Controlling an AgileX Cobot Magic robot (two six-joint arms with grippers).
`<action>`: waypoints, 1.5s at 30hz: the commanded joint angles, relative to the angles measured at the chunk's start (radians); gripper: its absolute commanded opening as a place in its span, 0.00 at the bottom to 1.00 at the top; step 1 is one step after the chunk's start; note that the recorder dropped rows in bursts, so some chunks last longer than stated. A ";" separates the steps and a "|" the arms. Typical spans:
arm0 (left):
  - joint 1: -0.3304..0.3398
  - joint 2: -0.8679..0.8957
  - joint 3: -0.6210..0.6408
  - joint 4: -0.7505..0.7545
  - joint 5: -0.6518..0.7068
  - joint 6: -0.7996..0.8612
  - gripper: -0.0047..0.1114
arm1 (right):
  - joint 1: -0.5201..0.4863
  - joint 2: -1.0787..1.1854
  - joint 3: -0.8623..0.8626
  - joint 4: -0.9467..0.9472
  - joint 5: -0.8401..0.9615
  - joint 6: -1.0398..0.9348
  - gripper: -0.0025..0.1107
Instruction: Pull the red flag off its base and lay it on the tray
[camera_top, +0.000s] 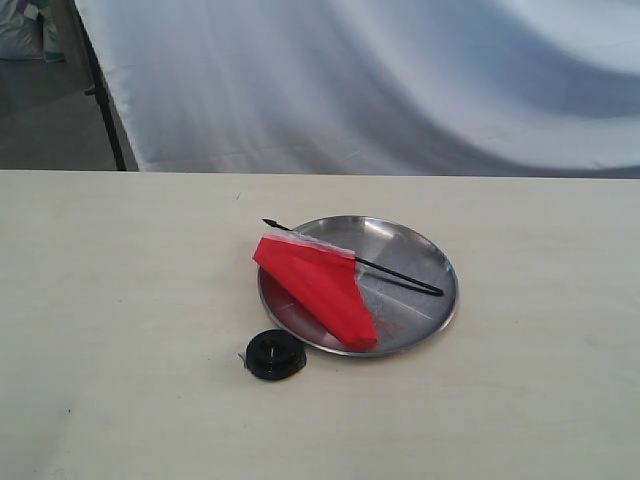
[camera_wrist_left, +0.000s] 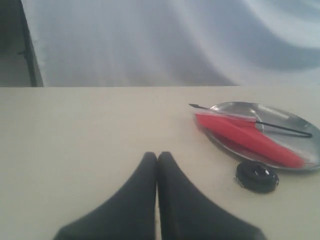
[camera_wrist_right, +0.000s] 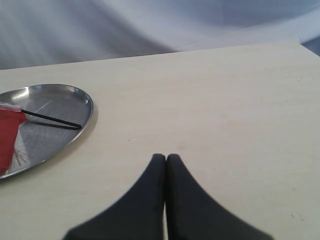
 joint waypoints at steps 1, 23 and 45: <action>0.002 -0.004 0.003 -0.043 0.128 -0.006 0.04 | -0.003 -0.004 -0.003 0.003 -0.016 -0.003 0.02; 0.002 -0.004 0.003 -0.277 0.090 -0.006 0.04 | -0.003 -0.004 -0.003 0.003 -0.016 -0.003 0.02; 0.002 -0.004 0.003 -0.075 0.093 0.198 0.04 | -0.003 -0.004 -0.003 0.003 -0.016 -0.003 0.02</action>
